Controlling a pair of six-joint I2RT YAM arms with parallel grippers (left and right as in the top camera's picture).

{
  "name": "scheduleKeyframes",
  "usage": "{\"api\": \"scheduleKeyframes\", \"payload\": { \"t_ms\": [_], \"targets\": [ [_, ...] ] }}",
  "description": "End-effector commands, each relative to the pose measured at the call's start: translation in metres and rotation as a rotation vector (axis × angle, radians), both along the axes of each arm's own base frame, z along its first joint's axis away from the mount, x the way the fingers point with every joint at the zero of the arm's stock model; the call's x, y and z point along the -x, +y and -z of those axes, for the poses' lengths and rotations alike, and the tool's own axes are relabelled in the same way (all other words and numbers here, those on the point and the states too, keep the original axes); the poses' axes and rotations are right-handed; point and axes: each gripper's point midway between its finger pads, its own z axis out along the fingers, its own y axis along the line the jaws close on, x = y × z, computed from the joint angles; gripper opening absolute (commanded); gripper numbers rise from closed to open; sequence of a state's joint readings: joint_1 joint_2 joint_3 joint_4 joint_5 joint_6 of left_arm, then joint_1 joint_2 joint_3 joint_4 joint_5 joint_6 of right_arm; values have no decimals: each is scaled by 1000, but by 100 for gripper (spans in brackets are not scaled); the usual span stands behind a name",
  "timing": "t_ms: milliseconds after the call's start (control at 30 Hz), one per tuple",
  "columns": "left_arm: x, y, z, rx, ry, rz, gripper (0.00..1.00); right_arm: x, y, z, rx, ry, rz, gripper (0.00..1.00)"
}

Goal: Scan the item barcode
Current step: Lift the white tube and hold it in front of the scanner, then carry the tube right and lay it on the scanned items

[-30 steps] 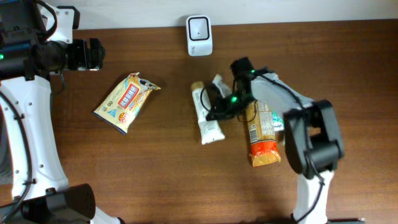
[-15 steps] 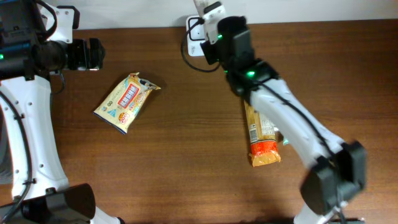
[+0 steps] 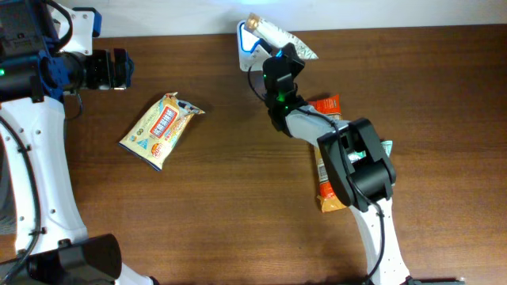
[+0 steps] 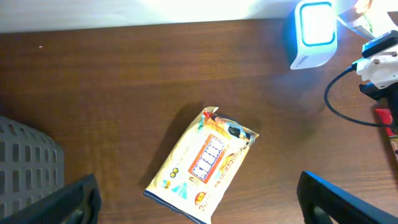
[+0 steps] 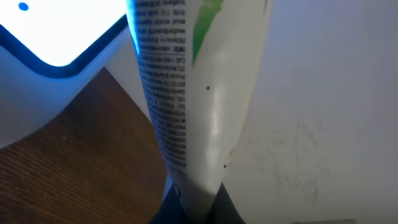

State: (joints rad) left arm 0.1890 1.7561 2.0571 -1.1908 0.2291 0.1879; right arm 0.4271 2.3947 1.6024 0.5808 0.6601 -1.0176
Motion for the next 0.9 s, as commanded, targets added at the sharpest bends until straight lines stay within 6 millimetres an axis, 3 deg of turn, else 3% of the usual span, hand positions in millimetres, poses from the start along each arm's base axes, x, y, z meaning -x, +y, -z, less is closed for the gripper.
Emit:
{"api": "scheduleKeyframes", "payload": {
  "t_ms": [0, 133, 267, 333, 467, 567, 633, 700, 767, 867],
  "targets": [
    [1, 0, -5, -7, -15, 14, 99, -6, 13, -36, -59, -88, -54, 4],
    [1, 0, -5, -7, -14, 13, 99, -7, 20, -35, -65, -84, -96, 4],
    [1, 0, -5, -7, -14, 13, 99, -1, 1, -40, -53, -110, 37, 4],
    [1, 0, -5, -7, -14, 13, 99, 2, 5, -46, -66, -124, 50, 4],
    [1, 0, -5, -7, -14, 14, 99, 15, 10, -109, -265, -241, 64, 4],
    [1, 0, -5, -7, -14, 13, 99, 36, 8, -139, -432, -191, 88, 4],
    [1, 0, -5, -7, -14, 13, 99, 63, 15, -148, -621, -55, 60, 4],
    [1, 0, -5, -7, -14, 13, 99, 106, 25, -140, -851, 178, 52, 4],
    [1, 0, -5, -7, -14, 13, 99, 154, 33, -118, -984, 429, 95, 4],
    [1, 0, -5, -7, -15, 14, 99, 208, 49, -73, -1029, 776, 133, 4]
  ]
}}
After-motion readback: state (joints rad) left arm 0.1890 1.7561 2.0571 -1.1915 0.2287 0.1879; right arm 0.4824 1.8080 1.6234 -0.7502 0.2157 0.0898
